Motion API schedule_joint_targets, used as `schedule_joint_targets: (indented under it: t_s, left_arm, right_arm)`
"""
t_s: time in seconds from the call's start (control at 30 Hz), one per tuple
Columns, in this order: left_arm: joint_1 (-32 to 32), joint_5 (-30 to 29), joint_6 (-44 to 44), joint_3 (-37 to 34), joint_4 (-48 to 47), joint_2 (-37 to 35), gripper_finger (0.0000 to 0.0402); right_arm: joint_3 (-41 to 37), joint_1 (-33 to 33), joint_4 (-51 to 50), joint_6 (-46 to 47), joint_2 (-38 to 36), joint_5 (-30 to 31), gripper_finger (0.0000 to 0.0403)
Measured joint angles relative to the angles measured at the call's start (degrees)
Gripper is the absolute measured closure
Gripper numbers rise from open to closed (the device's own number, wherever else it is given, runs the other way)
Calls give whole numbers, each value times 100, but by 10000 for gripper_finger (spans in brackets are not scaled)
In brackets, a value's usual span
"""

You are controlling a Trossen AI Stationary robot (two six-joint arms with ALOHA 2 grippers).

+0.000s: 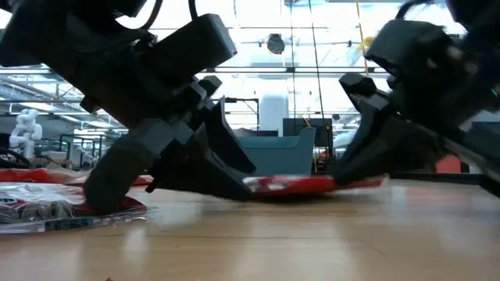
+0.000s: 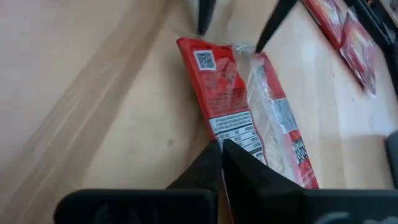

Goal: Sort popcorn bags into baskets
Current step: Put the red popcorn bag into the blue bin

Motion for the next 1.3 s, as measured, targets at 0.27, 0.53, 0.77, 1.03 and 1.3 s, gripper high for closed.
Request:
schedule_joint_targets:
  t_s: [0.27,0.53,0.77,1.03,1.3]
  left_arm:
    - [-165,-925,205,-2,101,3,165]
    - [289,-1393,-143,-2,98,3,115]
    - [663,-1187,-257,-2,106,3,233]
    - [745,-899,104,-2,-3,3,392]
    - [540,-1908,228,-2,-649,-58,305]
  right_arm:
    - [7,-435,60,466,-534,-168,402]
    - [8,-968,295,649,-591,-759,403]
    - [9,-1212,376,736,-730,-912,403]
    - [20,-1168,-505,637,-1631,-721,387]
    - [15,-1172,-1570,1306,-1345,-891,316]
